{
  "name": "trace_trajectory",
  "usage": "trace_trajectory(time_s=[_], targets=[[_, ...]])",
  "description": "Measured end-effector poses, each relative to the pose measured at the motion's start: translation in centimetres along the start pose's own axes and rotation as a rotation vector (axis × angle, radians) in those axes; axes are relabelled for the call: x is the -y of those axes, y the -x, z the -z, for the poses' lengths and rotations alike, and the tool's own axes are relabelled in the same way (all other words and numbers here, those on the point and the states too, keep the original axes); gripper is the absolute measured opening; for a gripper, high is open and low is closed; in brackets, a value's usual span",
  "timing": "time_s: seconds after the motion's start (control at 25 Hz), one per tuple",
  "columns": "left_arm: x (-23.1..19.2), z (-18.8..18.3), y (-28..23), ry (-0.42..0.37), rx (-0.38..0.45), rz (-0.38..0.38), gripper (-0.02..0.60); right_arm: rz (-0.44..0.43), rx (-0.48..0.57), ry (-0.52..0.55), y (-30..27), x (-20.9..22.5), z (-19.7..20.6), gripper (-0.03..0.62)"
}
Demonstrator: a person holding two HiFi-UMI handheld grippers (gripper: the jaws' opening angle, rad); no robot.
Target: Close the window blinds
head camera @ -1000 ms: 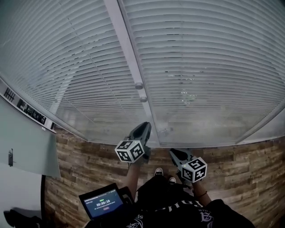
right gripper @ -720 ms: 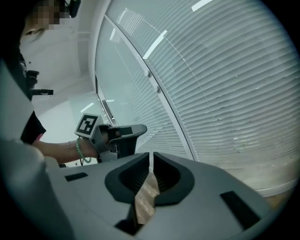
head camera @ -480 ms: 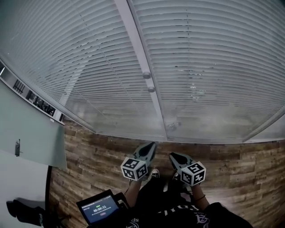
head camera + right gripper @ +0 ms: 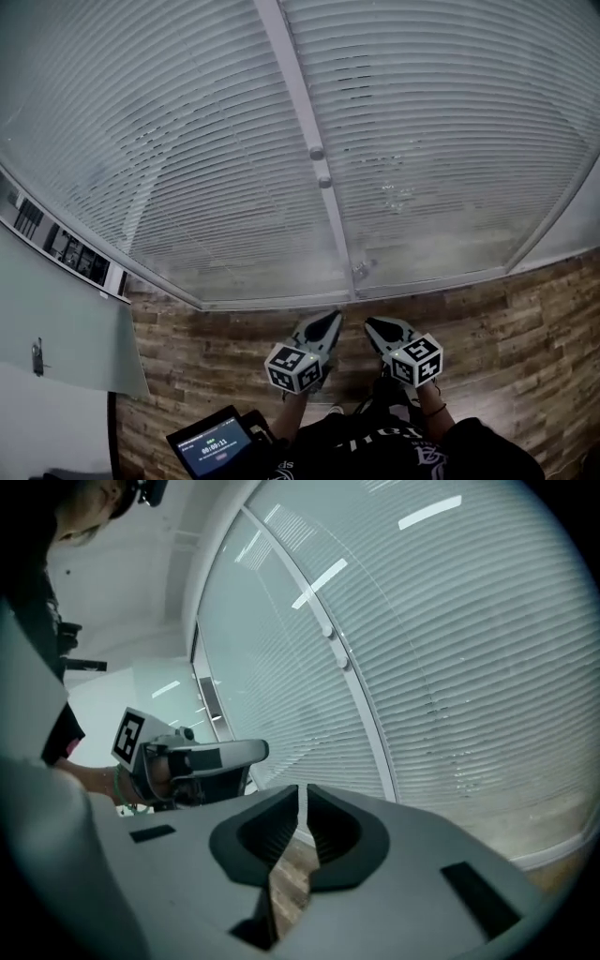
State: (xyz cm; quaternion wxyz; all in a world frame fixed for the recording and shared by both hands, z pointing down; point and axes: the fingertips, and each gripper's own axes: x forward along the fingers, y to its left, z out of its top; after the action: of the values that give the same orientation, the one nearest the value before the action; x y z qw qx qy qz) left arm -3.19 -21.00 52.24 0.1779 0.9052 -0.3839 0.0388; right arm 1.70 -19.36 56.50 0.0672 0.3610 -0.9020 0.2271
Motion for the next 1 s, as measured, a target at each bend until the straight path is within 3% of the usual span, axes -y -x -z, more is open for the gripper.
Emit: trace_trajectory(time_s=[0.2, 0.48, 0.76, 1.0], targets=[[0.9, 3.7, 9.5, -0.008, -0.001, 0.100, 0.005, 0.099, 0.081, -0.054, 0.0, -8.6, 4.5, 0.040], [1.6, 7.4, 17.4, 0.031, -0.037, 0.165, 0.005, 0.159, 0.079, -0.094, 1.9, -18.5, 9.2, 0.040], [5.1, 8.8, 20.6, 0.032, -0.034, 0.220, 0.005, 0.243, 0.082, -0.060, 6.8, -21.8, 11.5, 0.040], [11.3, 10.0, 22.7, 0.008, -0.027, 0.236, 0.005, 0.247, 0.103, -0.059, 12.4, -23.9, 13.4, 0.040]])
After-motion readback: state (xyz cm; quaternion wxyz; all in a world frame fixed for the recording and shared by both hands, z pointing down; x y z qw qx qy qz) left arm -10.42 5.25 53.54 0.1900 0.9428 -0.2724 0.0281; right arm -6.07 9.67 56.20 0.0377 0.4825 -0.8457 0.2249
